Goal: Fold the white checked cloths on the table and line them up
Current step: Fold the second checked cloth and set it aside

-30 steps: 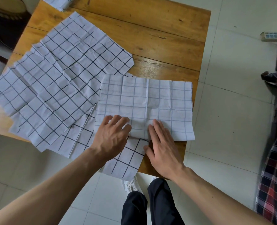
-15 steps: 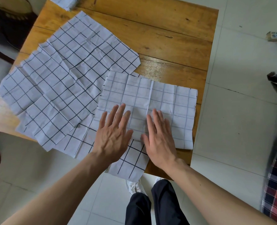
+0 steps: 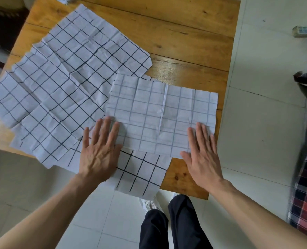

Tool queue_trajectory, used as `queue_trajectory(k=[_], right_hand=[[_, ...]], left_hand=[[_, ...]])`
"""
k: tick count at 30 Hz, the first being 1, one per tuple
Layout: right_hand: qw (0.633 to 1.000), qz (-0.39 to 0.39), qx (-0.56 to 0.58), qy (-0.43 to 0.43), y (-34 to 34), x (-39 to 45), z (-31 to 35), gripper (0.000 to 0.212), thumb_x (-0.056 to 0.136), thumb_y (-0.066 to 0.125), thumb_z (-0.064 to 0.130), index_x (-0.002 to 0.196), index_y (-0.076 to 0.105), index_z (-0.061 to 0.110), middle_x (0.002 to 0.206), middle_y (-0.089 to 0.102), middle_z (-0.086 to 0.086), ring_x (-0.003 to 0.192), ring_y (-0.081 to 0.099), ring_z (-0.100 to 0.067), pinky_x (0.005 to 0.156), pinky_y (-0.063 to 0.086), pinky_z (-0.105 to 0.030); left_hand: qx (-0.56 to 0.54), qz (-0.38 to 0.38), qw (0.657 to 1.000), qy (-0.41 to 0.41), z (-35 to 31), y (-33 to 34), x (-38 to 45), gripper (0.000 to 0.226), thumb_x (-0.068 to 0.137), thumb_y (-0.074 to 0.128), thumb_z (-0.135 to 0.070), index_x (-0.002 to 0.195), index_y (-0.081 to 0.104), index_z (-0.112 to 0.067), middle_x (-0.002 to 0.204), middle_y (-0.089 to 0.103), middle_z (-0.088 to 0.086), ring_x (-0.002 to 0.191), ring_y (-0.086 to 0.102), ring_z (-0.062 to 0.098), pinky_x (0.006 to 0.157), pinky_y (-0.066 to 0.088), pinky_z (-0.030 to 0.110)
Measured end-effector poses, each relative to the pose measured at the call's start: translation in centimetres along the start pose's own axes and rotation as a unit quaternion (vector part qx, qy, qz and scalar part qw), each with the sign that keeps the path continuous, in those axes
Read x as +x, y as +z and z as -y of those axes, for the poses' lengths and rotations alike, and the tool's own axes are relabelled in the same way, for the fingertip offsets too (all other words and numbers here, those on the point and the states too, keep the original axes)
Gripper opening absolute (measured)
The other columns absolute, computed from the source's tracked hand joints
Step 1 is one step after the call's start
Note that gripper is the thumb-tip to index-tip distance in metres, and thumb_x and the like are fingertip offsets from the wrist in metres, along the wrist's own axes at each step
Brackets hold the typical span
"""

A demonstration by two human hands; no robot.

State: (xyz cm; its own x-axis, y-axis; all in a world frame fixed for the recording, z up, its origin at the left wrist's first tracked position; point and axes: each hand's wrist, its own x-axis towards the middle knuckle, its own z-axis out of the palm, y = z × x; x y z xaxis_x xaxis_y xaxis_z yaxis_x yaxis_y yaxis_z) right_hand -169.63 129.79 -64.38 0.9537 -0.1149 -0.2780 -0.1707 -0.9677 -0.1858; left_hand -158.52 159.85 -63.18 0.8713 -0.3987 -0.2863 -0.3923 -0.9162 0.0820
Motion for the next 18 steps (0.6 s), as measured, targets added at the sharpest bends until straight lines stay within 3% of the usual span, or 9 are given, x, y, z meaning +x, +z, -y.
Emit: queue_trajectory(k=[6, 10, 13, 15, 18], right_hand=[[1.0, -0.007, 0.007, 0.028, -0.6, -1.0, -0.4, 0.067, 0.103, 0.019, 0.044, 0.158, 0.0, 0.011, 0.166, -0.011, -0.013, 0.153, -0.01, -0.026, 0.123, 0.0, -0.048], [1.0, -0.018, 0.004, 0.024, -1.5, -0.2, 2.0, 0.064, 0.102, 0.028, 0.035, 0.158, 0.008, 0.01, 0.166, -0.005, -0.013, 0.153, -0.01, -0.026, 0.124, 0.003, -0.05], [0.997, 0.005, 0.073, -0.002, -2.1, 0.7, 4.3, 0.063, 0.105, 0.035, 0.032, 0.158, 0.008, 0.013, 0.166, -0.009, -0.007, 0.152, -0.015, -0.019, 0.125, 0.005, -0.039], [0.991, 0.035, 0.127, -0.019, -2.2, 1.1, 5.3, 0.068, 0.103, 0.046, 0.032, 0.159, 0.01, 0.015, 0.166, -0.009, -0.002, 0.151, -0.016, -0.014, 0.124, 0.012, -0.035], [0.987, 0.039, 0.157, -0.016, -2.4, 1.7, 5.6, 0.072, 0.099, 0.057, 0.029, 0.158, 0.016, 0.019, 0.167, -0.005, 0.002, 0.152, -0.011, -0.011, 0.124, 0.018, -0.035]], left_hand=[[-0.013, -0.003, 1.0, 0.009, 1.3, -1.4, 0.2, 0.056, 0.104, 0.023, -0.037, 0.159, 0.023, -0.024, 0.168, 0.014, 0.004, 0.156, 0.006, 0.027, 0.124, 0.008, 0.054], [-0.02, 0.002, 0.998, 0.059, 1.5, -2.6, 0.4, 0.06, 0.09, 0.049, -0.024, 0.15, 0.039, -0.02, 0.164, 0.026, 0.007, 0.151, 0.023, 0.029, 0.117, 0.028, 0.051], [-0.015, 0.018, 0.992, 0.125, 1.8, -3.3, 1.0, 0.078, 0.077, 0.076, -0.016, 0.146, 0.043, -0.023, 0.162, 0.032, 0.007, 0.147, 0.03, 0.031, 0.112, 0.036, 0.05], [0.029, 0.042, 0.983, 0.177, 1.7, -3.8, 1.5, 0.092, 0.073, 0.081, -0.015, 0.151, 0.034, -0.026, 0.164, 0.026, 0.007, 0.149, 0.027, 0.031, 0.115, 0.032, 0.051], [0.123, 0.092, 0.966, 0.206, 1.3, -4.3, 2.6, 0.107, 0.087, 0.069, -0.021, 0.155, -0.013, -0.034, 0.165, -0.024, 0.005, 0.154, -0.012, 0.027, 0.124, 0.001, 0.048]])
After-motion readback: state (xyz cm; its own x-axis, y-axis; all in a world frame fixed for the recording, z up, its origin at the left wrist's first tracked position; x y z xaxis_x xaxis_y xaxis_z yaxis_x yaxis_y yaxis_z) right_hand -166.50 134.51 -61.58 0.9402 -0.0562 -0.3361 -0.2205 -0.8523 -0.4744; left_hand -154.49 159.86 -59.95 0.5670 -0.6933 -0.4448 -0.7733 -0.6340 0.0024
